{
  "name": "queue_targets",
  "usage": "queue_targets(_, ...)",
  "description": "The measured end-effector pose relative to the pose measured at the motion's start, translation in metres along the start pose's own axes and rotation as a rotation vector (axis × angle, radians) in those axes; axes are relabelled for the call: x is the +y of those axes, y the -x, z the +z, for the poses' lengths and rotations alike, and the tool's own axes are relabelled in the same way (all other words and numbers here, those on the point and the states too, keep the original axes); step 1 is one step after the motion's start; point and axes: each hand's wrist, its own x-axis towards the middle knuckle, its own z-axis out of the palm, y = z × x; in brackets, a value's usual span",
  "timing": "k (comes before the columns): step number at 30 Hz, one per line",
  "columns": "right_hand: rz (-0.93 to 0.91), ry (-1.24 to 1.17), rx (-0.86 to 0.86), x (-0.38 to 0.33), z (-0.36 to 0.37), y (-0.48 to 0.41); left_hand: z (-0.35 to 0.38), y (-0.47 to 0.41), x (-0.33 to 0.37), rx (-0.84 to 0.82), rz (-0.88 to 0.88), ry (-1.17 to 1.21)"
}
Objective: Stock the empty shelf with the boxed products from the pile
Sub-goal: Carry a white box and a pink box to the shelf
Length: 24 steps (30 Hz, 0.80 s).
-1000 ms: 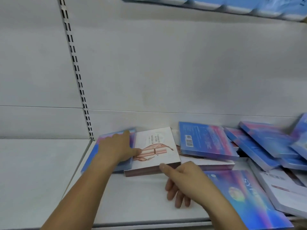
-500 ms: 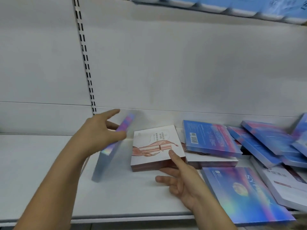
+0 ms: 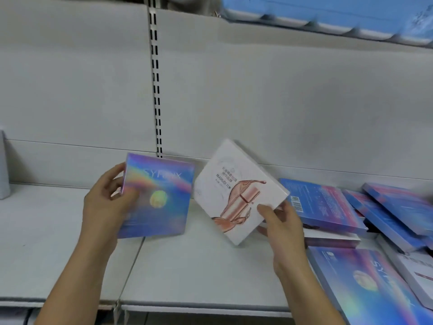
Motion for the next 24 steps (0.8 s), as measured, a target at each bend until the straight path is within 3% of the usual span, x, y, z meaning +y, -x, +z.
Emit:
queue_targets(6,-0.107,0.066,-0.069,0.001,0.013,-0.015,-0.026,-0.005,-0.013,-0.186,-0.058,0.105)
queue_targets(12,-0.079,0.23,-0.104,0.023,0.014,-0.019,-0.04,-0.004,-0.017,-0.273,-0.089,-0.015)
queue_targets(15,-0.069,0.27,-0.085,0.029,0.014,-0.021,-0.045,-0.003,-0.024,-0.248,-0.096,0.006)
queue_targets(21,-0.006,-0.052,-0.145,0.025,0.006,-0.018,-0.076,-0.003,-0.034,-0.077,-0.096,0.1)
queue_targets(24,0.012,-0.077,-0.228,0.022,0.008,-0.017,-0.104,0.001,-0.023,-0.022,-0.092,0.114)
